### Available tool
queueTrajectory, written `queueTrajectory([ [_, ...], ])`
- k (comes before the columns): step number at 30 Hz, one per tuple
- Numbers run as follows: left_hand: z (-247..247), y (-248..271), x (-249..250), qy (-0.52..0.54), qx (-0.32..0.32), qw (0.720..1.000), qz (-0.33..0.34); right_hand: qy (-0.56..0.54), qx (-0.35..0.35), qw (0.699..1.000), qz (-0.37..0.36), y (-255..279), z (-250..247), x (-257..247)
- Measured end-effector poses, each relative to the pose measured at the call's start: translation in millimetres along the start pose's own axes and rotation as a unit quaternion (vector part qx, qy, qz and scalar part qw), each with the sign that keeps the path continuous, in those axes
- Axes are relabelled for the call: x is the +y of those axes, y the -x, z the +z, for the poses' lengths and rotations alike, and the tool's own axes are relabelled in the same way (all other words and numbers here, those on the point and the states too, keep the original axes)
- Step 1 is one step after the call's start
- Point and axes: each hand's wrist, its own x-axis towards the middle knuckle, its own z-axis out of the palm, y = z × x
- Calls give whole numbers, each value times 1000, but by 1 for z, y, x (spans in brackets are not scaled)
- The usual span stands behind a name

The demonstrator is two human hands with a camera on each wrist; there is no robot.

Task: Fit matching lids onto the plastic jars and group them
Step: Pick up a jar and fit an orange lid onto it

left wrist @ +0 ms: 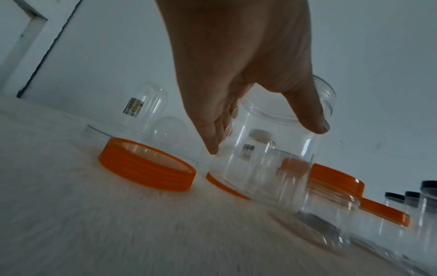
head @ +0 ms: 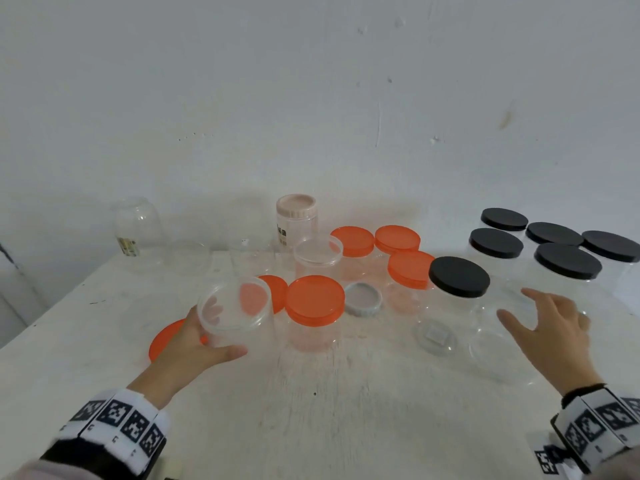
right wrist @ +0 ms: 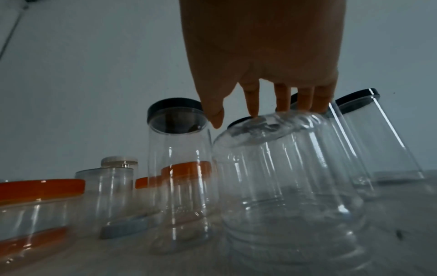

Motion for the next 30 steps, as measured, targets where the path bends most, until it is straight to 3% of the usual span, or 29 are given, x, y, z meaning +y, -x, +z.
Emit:
queueTrajectory([
  [5, -22, -22, 10, 6, 63, 998, 8, 33, -73, 996, 36, -7, 10, 8],
  [12, -41, -68, 9, -52, 173, 984, 2, 36, -87, 995, 41, -10, 17, 14],
  [20, -44, -111, 2, -87, 213, 968, -98, 27, -88, 995, 39, -8, 19, 15],
  [30, -32, -121, -2, -122, 234, 954, -140, 17, -91, 995, 40, -8, 16, 14],
])
